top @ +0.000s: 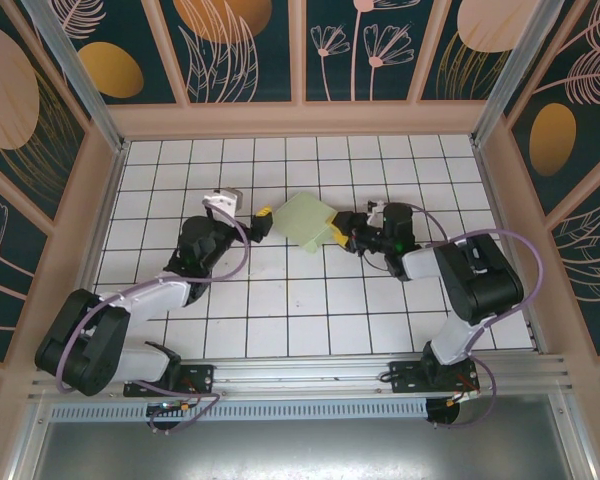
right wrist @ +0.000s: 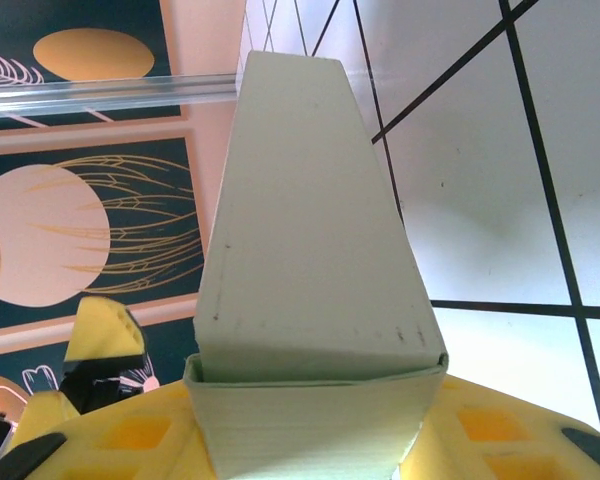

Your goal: Fold the paper box

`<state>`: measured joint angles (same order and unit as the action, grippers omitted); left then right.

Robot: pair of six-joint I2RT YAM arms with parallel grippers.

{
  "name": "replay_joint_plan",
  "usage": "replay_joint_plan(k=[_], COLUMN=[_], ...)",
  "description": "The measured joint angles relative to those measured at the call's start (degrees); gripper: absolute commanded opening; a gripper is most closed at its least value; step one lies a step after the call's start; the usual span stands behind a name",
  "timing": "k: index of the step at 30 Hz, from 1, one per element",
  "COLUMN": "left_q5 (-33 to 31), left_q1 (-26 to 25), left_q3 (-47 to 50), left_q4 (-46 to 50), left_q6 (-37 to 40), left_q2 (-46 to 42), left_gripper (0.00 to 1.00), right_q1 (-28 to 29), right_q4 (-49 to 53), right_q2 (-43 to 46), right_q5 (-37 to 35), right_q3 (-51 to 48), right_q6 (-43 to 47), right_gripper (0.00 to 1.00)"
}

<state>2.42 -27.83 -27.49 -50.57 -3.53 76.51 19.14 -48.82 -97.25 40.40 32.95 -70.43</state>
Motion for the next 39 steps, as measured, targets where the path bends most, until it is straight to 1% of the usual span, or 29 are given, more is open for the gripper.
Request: replay_joint_plan(k=[3, 7, 13, 15, 17, 20, 25, 28, 34, 39], left_q5=[-1.3, -2.3, -9.4, -12.0, -14.5, -17.1, -19.2, -19.7, -20.1, -21.0], left_q1=[-3.7, -8.7, -14.4, -15.6, -16.3, -16.4, -16.4, -16.4, -16.4, -16.4], left_q3=[3.1, 6.7, 8.0, 7.9, 7.2, 5.9, 3.8, 3.0, 1.6, 0.5], left_q4=[-5.5, -13.3, -27.8, -32.8, -35.7, -37.6, -40.5, -40.8, -41.8, -41.8], left_q6=[9.9, 26.5, 51.0, 57.6, 62.6, 67.9, 73.5, 75.0, 76.8, 77.7], left_q2=[0.2, 3.2, 14.1, 18.5, 22.8, 26.3, 29.2, 30.8, 33.1, 34.4], left_gripper=[0.99, 0.99, 0.99, 0.99, 0.99, 0.98, 0.95, 0.93, 0.93, 0.86], right_q1=[-0.9, -2.2, -3.0, -3.0, -3.0, -3.0, -3.0, -2.6, -2.0, -1.9], right_q4=[0.8, 1.8, 1.7, 1.0, 0.6, -0.1, -2.3, -2.8, -4.1, -3.8], right_q2=[0.5, 1.9, 4.0, 4.0, 4.0, 4.0, 4.7, 5.8, 6.6, 9.3], right_q5=[1.0, 2.4, 4.3, 5.1, 5.8, 6.5, 7.6, 7.7, 6.4, 6.2], right_q3=[0.0, -0.1, -0.2, -0.7, -1.3, -2.1, -3.5, -3.8, -3.9, -3.9], right_q6=[0.1, 0.5, 0.9, 0.8, 0.6, 0.3, -1.6, -2.4, -3.7, -3.7], right_gripper=[0.44, 0.44, 0.45, 0.44, 0.44, 0.45, 0.45, 0.45, 0.45, 0.45])
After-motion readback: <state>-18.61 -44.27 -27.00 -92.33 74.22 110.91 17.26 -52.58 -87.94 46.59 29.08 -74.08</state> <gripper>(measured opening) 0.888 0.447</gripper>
